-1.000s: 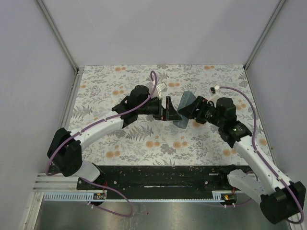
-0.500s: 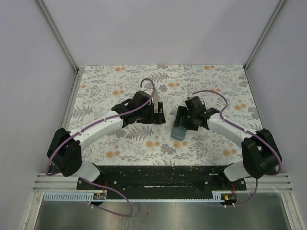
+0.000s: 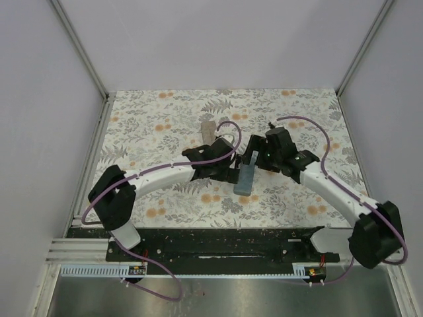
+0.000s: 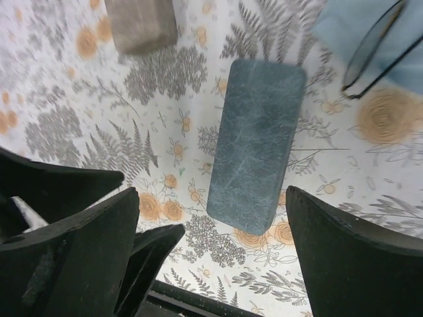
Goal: Organize the sunglasses
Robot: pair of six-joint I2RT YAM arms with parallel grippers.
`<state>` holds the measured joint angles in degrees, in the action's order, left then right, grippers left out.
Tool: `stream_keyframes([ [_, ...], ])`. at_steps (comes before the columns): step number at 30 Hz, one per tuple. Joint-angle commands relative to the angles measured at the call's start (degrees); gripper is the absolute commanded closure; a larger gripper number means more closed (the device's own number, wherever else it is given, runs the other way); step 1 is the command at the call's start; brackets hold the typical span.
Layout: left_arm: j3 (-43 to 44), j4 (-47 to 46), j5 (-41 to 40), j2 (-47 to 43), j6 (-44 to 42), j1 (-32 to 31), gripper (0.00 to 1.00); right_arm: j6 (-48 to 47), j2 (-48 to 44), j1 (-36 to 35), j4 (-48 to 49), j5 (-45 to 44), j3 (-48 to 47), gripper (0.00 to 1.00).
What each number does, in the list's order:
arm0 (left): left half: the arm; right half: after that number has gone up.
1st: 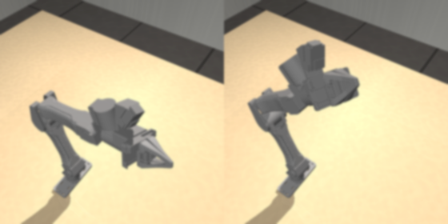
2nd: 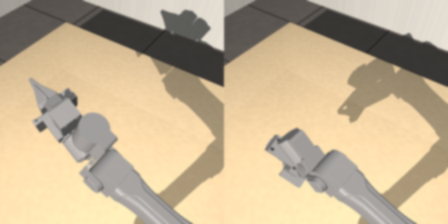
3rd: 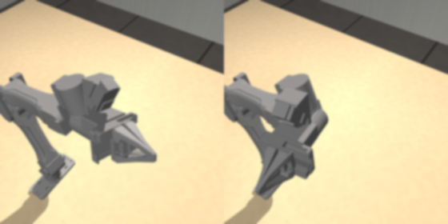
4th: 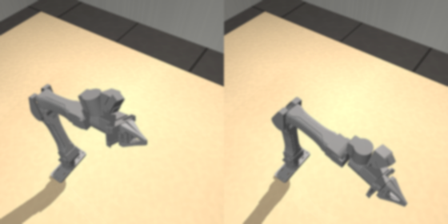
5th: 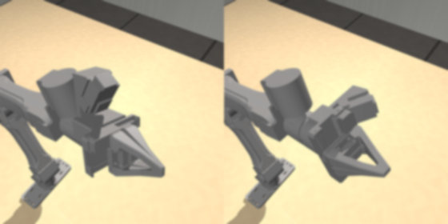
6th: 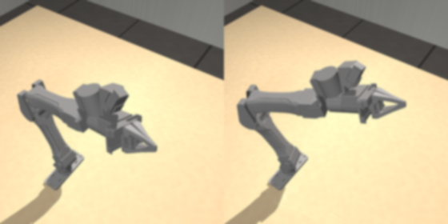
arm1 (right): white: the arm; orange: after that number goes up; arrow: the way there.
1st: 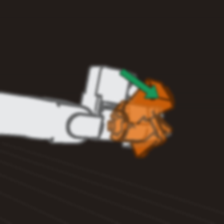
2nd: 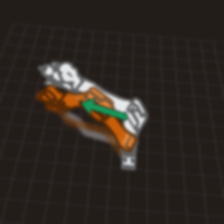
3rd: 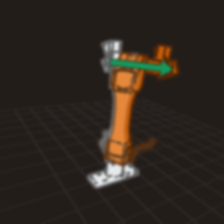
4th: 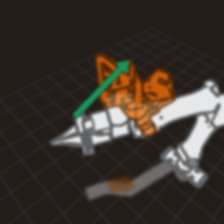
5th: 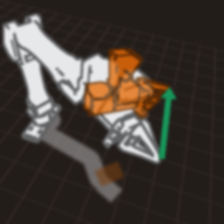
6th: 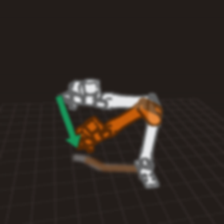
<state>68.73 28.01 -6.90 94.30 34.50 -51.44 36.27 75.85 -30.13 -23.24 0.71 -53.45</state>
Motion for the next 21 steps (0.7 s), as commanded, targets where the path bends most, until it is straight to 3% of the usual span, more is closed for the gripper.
stream_keyframes([
  [1, 6.41, 0.64, -5.32, 2.98, 0.21, -1.73, 0.01, 1.34, -9.66, 2.61, -4.87, -10.44, 1.24, 0.01],
  [8, 17.56, 4.76, -10.50, 13.61, 1.53, -5.42, 0.01, 3.01, -22.49, 5.61, -9.71, -19.34, 6.34, 0.01],
  [21, 34.54, 13.65, -18.42, 28.91, 1.01, -7.01, 0.01, 6.27, -31.82, 5.61, -11.29, -21.19, 11.35, 0.01],
])
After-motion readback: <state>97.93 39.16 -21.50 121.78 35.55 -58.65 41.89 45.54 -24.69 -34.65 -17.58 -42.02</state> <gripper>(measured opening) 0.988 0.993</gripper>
